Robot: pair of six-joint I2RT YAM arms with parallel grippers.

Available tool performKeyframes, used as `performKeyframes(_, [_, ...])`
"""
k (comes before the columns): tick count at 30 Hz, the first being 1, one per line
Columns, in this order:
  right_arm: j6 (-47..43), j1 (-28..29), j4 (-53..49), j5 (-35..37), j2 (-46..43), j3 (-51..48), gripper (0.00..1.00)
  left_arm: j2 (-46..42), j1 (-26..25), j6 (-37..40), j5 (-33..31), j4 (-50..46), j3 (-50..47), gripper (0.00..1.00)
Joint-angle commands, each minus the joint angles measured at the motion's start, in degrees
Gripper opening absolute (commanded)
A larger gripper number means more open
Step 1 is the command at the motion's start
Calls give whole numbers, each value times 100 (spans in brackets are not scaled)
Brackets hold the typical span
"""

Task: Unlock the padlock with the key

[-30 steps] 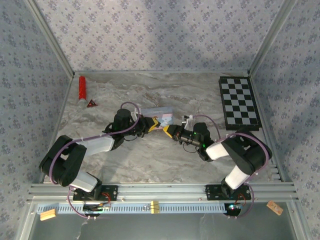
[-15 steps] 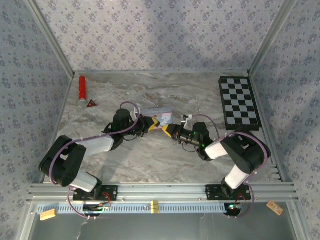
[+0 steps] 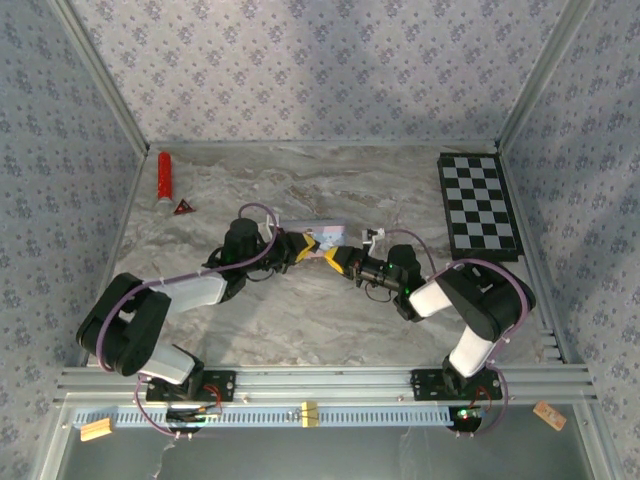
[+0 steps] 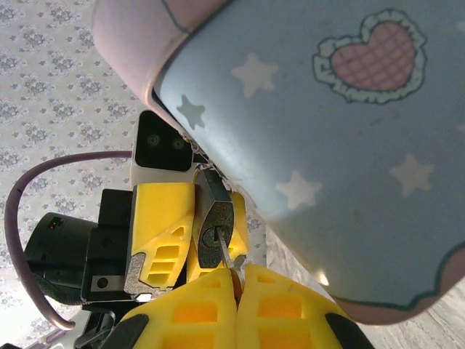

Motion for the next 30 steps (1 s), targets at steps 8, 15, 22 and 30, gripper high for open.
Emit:
performKeyframes(8, [152,7,292,-65,127,210,0,-243,-43,108,330,682,71,0])
performKeyframes(15, [200,36,288,-90,193,288,0,-204,-92,174,369,633,111,0])
performKeyframes(22, [262,-22,285,-162,197,329,0,-131,-97,324,487,720,91,0])
performKeyframes(30, [279,-217,291,-388,224,350,0,-72,-90,457,715,897,72,0])
